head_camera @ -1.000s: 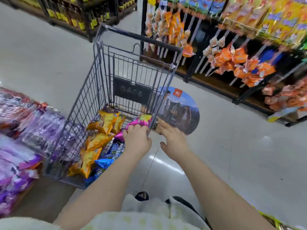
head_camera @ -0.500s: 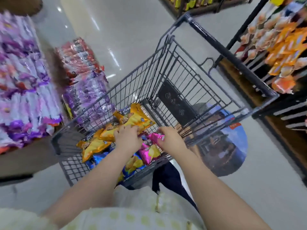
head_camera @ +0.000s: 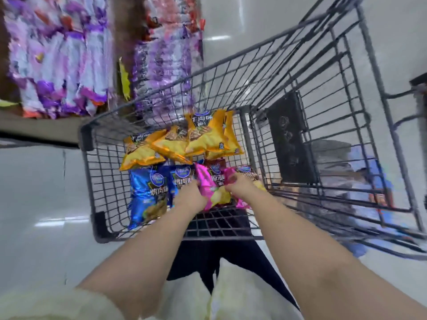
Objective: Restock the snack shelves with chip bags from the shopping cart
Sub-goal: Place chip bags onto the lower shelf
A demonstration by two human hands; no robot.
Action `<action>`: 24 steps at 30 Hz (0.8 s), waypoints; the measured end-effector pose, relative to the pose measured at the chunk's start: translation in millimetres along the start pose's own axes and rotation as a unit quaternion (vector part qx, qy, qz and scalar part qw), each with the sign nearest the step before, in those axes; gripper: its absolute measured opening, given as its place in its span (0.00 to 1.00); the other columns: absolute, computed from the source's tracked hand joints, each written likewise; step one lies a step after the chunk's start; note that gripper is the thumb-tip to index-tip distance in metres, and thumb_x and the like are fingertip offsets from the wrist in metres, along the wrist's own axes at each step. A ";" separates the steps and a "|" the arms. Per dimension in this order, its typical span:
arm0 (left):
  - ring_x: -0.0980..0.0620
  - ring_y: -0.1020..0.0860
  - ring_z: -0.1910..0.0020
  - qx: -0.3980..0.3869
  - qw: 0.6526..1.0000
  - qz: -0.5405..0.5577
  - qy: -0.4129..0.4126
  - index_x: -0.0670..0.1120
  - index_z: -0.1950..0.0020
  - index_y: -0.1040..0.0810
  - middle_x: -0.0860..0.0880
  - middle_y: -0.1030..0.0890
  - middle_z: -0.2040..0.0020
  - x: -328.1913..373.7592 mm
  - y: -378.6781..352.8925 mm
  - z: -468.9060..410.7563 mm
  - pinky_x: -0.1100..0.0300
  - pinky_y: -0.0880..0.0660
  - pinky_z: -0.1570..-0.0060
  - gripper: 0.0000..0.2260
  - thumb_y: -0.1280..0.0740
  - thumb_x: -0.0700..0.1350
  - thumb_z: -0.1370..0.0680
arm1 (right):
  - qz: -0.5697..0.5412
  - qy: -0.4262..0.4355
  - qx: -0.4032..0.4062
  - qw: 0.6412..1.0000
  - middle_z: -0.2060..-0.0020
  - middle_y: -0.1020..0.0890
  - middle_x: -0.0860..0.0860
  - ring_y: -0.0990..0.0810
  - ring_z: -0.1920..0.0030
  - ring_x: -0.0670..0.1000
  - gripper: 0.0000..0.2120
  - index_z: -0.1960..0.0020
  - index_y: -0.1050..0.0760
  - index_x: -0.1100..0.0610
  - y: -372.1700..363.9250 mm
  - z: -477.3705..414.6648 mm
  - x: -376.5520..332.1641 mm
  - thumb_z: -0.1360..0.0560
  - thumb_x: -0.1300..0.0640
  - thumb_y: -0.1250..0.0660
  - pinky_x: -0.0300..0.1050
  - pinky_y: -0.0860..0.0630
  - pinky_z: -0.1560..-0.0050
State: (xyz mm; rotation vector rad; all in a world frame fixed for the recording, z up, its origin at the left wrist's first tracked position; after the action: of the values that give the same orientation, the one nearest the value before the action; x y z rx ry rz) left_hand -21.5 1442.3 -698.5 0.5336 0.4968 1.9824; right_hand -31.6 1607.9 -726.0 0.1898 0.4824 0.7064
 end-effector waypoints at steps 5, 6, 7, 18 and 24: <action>0.43 0.26 0.35 -0.028 0.979 0.183 0.089 0.43 0.26 0.37 0.44 0.26 0.32 -22.6 -46.1 -44.7 0.55 0.31 0.40 0.34 0.25 0.47 0.27 | -0.017 -0.075 -0.042 0.996 0.33 0.27 0.59 0.29 0.33 0.59 0.19 0.30 0.31 0.62 -43.1 -51.1 28.8 0.18 0.56 0.43 0.44 0.32 0.37; 0.44 0.26 0.35 -0.037 0.967 0.230 0.106 0.43 0.25 0.39 0.46 0.27 0.32 -26.0 -57.5 -54.0 0.55 0.31 0.36 0.37 0.24 0.45 0.28 | -0.030 -0.093 -0.042 0.994 0.33 0.27 0.60 0.29 0.33 0.60 0.20 0.30 0.32 0.63 -51.7 -60.9 36.0 0.18 0.56 0.43 0.46 0.32 0.36; 0.45 0.26 0.35 -0.047 0.956 0.264 0.121 0.44 0.25 0.41 0.47 0.27 0.32 -29.4 -68.3 -62.9 0.54 0.31 0.34 0.39 0.23 0.44 0.30 | -0.041 -0.107 -0.046 0.992 0.32 0.28 0.61 0.29 0.32 0.60 0.20 0.29 0.33 0.64 -59.4 -70.8 42.1 0.18 0.56 0.43 0.47 0.32 0.35; 0.46 0.23 0.42 -0.069 0.944 0.298 0.121 0.44 0.32 0.36 0.47 0.22 0.41 -36.1 -93.1 -95.8 0.49 0.28 0.35 0.35 0.20 0.44 0.32 | -0.206 -0.181 -0.097 0.957 0.33 0.27 0.58 0.28 0.33 0.59 0.20 0.30 0.34 0.62 -86.4 -107.0 53.8 0.19 0.54 0.42 0.55 0.33 0.31; 0.43 0.18 0.49 -0.215 0.876 0.397 0.171 0.43 0.38 0.28 0.44 0.17 0.48 -39.3 -52.0 -62.6 0.44 0.22 0.43 0.25 0.22 0.42 0.32 | -0.248 -0.181 -0.115 0.945 0.52 0.18 0.56 0.19 0.53 0.55 0.11 0.42 0.25 0.63 -39.7 -49.3 24.4 0.19 0.58 0.40 0.49 0.21 0.54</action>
State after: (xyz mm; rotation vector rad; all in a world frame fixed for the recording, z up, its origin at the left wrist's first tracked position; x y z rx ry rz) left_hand -3.0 1422.2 -784.6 0.0833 0.0016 2.9014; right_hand -16.7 1594.6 -790.8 -0.0264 0.0803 0.2184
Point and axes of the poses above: each hand's wrist, its own z-axis away from the middle knuckle, its own y-axis out of the back of the hand, x = y × z, the point moved 5 cm from there along -z, towards the middle knuckle
